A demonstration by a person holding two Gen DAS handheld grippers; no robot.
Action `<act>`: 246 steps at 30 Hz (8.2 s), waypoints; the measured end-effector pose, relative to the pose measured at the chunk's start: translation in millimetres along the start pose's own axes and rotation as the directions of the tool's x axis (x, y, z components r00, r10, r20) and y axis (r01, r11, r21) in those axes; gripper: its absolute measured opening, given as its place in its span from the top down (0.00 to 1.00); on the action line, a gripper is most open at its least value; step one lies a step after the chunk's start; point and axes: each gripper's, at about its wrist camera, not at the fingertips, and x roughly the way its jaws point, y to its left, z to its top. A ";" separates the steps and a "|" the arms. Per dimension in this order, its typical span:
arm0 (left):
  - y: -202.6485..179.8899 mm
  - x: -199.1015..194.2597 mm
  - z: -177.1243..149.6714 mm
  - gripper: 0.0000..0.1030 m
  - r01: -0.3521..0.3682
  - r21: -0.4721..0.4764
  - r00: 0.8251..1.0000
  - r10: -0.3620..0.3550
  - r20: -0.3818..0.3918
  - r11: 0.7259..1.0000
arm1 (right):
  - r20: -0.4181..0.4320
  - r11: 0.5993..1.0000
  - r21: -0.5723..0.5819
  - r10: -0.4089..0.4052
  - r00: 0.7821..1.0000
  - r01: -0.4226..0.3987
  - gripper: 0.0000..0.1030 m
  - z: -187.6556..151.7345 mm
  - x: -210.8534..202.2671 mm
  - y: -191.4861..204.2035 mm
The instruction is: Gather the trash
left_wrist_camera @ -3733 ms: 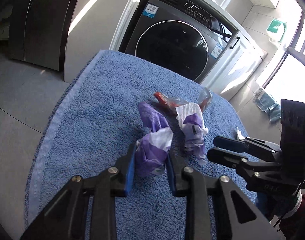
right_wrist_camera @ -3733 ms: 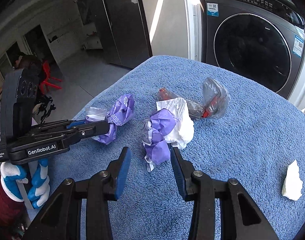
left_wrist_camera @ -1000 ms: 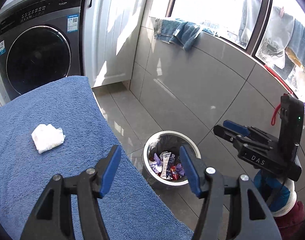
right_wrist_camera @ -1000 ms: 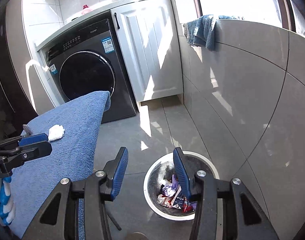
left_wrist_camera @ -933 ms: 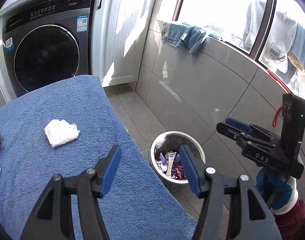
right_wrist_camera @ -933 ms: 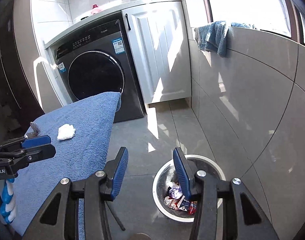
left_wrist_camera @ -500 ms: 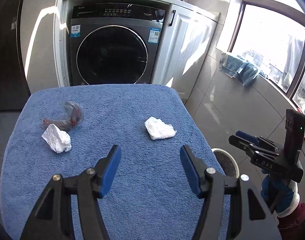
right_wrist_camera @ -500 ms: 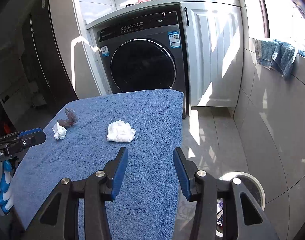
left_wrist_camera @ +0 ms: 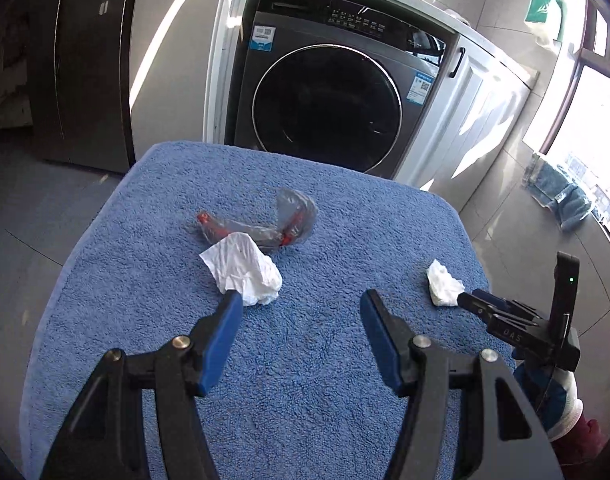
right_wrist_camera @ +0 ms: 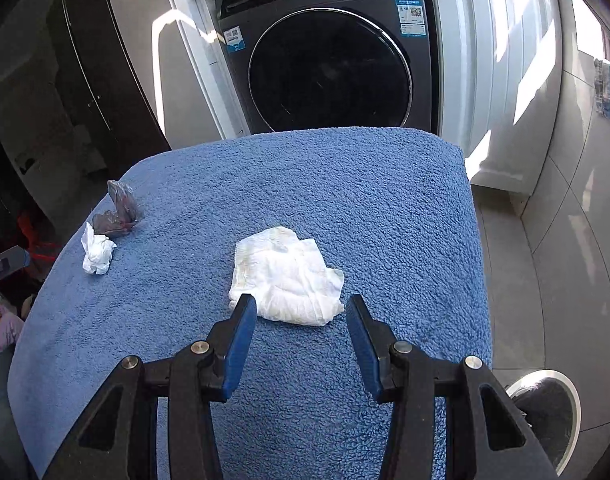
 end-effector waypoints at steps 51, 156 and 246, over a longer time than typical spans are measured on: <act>11.8 -64.9 76.5 0.42 -0.138 0.146 0.978 0.111 0.177 0.980 | -0.351 0.435 -0.379 0.749 0.561 -0.817 0.52 -91.5 -125.7 263.9; -460.8 114.0 -134.7 0.92 0.392 0.628 0.920 -0.285 -0.269 0.673 | 0.134 0.824 0.506 -0.366 0.921 0.253 0.97 -156.5 -184.9 -258.3; -76.1 -193.4 -47.4 0.31 -0.053 0.233 0.950 -0.022 0.311 0.971 | 0.508 0.951 0.021 -0.275 0.816 0.308 0.10 -69.6 -325.1 87.1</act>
